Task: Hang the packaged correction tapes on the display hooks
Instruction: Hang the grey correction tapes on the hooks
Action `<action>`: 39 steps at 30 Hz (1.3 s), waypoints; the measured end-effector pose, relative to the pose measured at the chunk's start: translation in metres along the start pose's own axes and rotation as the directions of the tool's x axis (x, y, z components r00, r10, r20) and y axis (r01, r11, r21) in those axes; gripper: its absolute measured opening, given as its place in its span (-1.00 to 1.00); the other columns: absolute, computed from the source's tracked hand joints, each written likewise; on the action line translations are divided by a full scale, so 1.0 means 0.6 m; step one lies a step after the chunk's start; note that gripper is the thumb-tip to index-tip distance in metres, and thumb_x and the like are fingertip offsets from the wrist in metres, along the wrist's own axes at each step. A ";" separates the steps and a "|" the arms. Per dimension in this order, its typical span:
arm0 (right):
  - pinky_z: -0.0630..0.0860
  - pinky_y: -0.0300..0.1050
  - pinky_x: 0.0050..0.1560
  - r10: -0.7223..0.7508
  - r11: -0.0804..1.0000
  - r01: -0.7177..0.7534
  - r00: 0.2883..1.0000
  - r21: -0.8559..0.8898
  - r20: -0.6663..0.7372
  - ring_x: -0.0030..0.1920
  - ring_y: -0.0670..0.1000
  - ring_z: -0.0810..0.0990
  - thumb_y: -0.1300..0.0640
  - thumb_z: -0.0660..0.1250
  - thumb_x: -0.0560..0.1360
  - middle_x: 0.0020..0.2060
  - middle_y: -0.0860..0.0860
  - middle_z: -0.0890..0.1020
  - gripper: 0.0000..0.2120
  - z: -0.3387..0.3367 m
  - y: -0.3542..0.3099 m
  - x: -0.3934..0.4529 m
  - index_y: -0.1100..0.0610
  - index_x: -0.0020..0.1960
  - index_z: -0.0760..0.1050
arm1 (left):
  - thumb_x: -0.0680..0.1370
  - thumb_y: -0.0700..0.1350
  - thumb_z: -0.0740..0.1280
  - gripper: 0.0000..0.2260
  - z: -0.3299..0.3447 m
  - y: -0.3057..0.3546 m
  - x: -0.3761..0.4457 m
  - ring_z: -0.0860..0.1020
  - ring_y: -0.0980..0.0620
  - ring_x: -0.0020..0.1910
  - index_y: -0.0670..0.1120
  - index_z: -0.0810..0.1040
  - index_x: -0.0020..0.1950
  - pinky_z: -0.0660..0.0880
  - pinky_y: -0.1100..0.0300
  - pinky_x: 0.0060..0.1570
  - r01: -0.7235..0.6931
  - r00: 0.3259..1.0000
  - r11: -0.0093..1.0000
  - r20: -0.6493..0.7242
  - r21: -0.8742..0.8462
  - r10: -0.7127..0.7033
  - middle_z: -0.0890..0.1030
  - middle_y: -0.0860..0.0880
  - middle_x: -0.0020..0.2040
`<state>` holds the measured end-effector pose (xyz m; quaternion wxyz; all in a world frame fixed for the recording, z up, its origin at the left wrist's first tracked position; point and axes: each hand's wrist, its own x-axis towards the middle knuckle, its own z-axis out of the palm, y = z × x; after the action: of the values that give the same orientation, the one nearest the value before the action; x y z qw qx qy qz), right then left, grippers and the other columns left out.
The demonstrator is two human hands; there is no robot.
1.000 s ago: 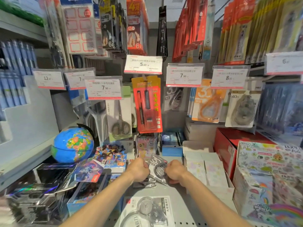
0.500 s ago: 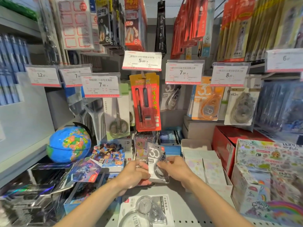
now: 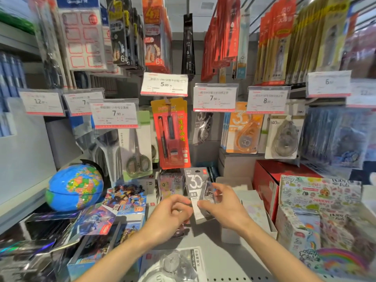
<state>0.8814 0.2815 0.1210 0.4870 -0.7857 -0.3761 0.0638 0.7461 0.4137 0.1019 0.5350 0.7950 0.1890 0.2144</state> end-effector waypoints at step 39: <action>0.50 -0.04 0.17 -0.496 0.863 0.349 0.726 -0.366 -0.477 0.22 0.02 0.45 -0.10 0.44 0.46 0.23 0.01 0.37 -0.25 -0.096 -0.086 0.018 0.08 0.53 0.21 | 0.66 -0.06 0.20 -0.80 -0.127 0.378 0.063 0.56 -0.15 0.10 -0.13 0.58 0.06 0.45 -0.05 0.08 -0.255 0.288 -0.215 0.286 0.943 0.914 0.68 -0.05 0.01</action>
<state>0.8888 0.2595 0.1956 0.4729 -0.7168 -0.3931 -0.3286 0.7524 0.4112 0.3442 -0.3265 0.7900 -0.0347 0.5177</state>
